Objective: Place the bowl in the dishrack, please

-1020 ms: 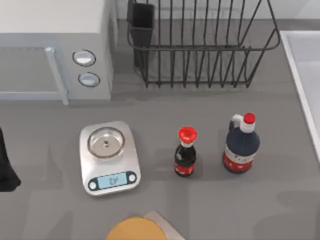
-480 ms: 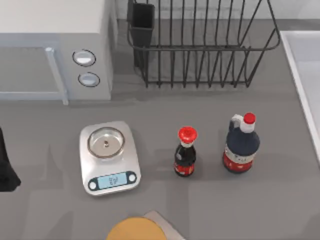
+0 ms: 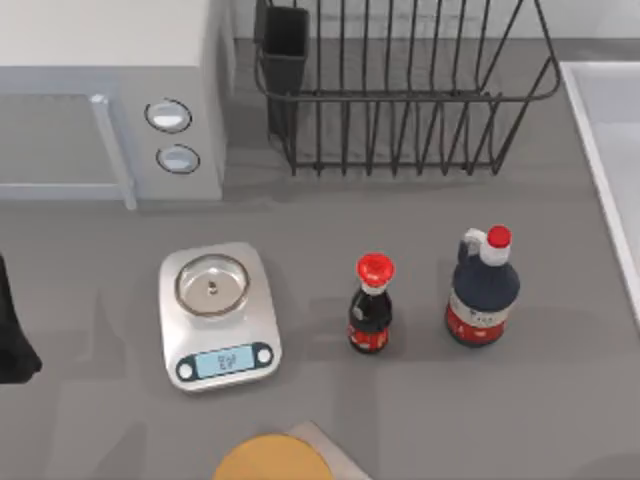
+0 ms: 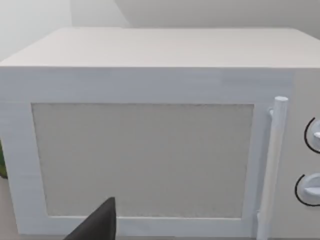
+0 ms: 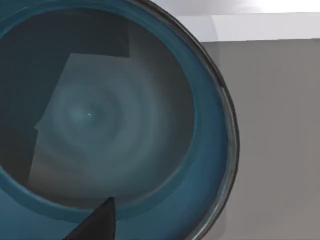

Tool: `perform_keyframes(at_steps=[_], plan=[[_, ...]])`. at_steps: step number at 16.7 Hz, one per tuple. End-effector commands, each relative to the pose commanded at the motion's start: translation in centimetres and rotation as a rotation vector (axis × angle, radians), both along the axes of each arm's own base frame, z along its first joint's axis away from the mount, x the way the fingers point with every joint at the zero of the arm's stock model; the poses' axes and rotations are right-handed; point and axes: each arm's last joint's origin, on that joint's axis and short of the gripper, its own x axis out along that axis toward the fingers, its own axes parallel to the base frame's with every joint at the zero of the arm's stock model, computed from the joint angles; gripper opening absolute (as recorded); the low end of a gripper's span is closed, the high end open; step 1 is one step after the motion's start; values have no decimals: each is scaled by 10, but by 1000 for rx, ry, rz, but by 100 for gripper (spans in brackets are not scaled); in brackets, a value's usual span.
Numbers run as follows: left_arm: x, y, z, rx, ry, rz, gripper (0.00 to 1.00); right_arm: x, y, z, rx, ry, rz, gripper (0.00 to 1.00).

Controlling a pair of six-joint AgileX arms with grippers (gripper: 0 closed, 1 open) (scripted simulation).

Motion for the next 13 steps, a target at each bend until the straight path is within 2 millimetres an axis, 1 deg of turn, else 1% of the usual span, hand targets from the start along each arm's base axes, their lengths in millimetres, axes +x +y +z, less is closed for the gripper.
perform_keyframes(at_steps=[4,6,8,11,13], plan=[[0,0,0,0,0,0,100,5,-1,-47,-10,-13,0,100],[0,0,0,0,0,0,100,4,0,-64,-5,-7,0,100],[0,0,0,0,0,0,100,3,1,-69,-2,-3,0,100],[0,0,0,0,0,0,100,3,1,-69,-2,-3,0,100],[0,0,0,0,0,0,100,3,1,-69,-2,-3,0,85]])
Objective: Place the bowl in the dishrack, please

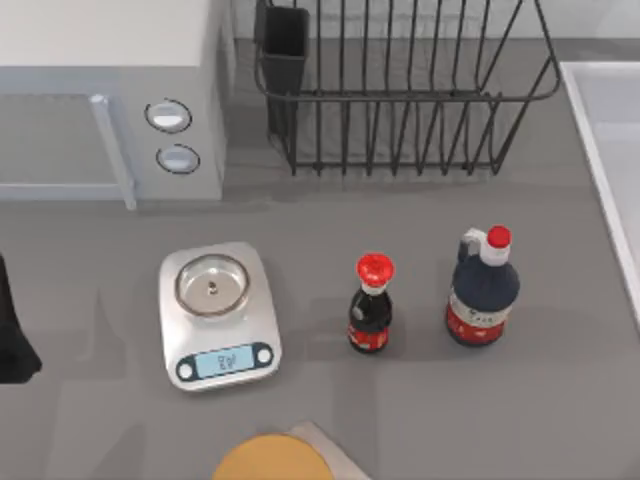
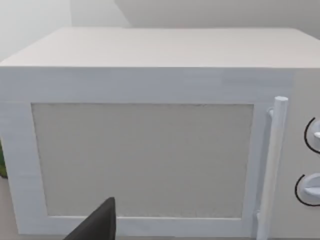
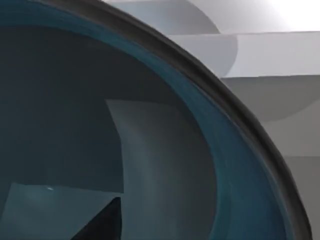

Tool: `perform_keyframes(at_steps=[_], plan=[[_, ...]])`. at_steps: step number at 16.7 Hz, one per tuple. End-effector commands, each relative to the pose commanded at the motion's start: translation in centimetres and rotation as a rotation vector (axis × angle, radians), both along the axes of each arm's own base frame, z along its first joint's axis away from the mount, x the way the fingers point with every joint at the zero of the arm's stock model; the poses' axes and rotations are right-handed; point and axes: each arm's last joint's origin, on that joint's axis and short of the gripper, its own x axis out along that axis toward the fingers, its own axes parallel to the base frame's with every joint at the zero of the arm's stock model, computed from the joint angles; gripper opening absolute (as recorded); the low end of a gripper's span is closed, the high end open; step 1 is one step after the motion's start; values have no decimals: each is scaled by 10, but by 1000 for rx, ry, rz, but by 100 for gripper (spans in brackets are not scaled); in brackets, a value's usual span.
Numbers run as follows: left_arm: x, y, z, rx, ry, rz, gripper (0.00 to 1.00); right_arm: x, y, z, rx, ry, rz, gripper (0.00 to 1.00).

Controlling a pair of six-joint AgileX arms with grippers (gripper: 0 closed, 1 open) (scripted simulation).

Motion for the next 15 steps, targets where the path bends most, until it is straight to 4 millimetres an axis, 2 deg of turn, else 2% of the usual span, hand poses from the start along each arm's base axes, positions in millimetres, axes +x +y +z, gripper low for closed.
perform_keyframes(at_steps=[11,15], plan=[[0,0,0,0,0,0,100,0,0,0,0,0,0,2],[0,0,0,0,0,0,100,0,0,0,0,0,0,0]])
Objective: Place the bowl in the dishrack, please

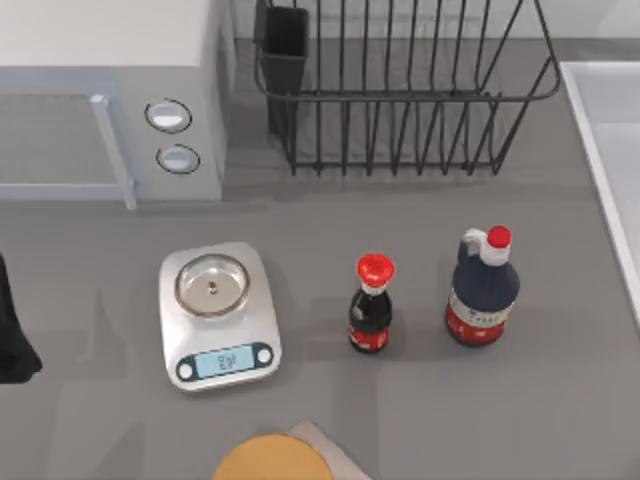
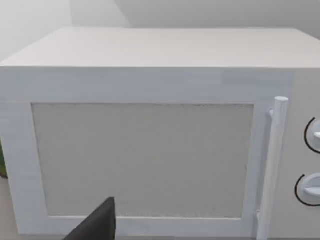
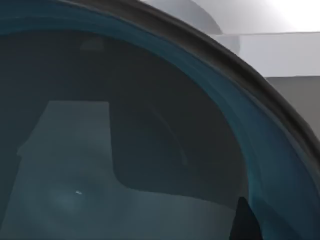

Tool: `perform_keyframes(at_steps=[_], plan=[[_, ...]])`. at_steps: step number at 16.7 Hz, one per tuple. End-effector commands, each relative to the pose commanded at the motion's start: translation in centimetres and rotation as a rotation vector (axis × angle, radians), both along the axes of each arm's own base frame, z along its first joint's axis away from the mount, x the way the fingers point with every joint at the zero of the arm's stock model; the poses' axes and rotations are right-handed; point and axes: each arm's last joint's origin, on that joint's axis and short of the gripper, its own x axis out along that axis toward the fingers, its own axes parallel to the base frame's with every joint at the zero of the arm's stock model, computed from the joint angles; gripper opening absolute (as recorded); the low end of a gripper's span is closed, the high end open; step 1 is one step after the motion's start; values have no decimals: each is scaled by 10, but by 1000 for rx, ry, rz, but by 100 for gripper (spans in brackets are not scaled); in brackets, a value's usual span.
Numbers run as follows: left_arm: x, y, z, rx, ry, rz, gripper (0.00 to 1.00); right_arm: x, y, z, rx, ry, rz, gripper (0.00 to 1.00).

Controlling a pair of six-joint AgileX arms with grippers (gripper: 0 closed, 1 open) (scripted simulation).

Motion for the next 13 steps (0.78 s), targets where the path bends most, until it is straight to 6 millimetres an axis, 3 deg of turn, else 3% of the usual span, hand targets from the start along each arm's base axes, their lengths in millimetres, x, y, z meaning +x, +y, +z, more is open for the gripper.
perform_keyframes(at_steps=[8,10,13], plan=[[0,0,0,0,0,0,100,3,-3,8,2,-1,1,0],[0,0,0,0,0,0,100,9,-8,26,2,-2,6,0],[0,0,0,0,0,0,100,18,-14,72,6,3,10,0]])
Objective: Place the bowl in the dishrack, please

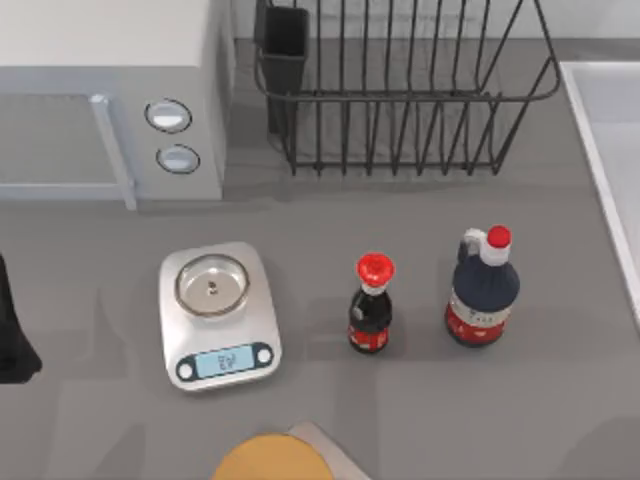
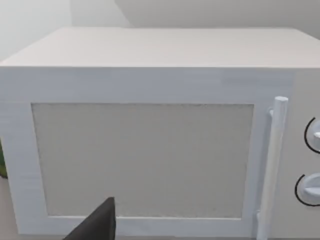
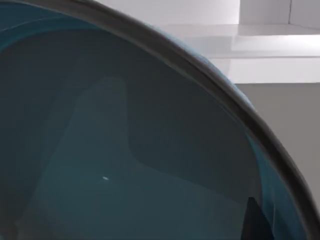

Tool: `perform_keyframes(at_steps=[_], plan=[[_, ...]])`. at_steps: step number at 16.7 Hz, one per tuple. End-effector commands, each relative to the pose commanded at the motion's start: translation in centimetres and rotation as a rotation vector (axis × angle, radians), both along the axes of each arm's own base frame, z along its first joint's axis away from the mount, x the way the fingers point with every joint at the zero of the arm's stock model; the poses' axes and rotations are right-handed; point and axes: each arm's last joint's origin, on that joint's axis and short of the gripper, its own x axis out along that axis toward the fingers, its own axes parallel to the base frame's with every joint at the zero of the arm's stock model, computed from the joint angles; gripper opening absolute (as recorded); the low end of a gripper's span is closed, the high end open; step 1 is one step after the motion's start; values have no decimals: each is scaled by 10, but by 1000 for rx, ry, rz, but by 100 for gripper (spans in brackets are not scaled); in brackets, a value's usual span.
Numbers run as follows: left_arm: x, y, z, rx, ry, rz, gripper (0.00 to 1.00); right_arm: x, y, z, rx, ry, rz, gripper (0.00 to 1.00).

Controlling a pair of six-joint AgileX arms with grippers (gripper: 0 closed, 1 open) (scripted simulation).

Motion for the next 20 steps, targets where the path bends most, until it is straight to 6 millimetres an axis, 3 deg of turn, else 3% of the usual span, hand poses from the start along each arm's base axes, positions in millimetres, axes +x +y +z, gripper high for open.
perform_keyframes(at_steps=[5,8,15,18,20], plan=[[0,0,0,0,0,0,100,-7,5,87,17,25,-8,0],[0,0,0,0,0,0,100,-16,12,122,-1,2,-12,0],[0,0,0,0,0,0,100,-15,16,127,-13,-5,-5,0],[0,0,0,0,0,0,100,3,32,128,-96,-36,46,0],[0,0,0,0,0,0,100,22,53,130,-186,-83,100,0]])
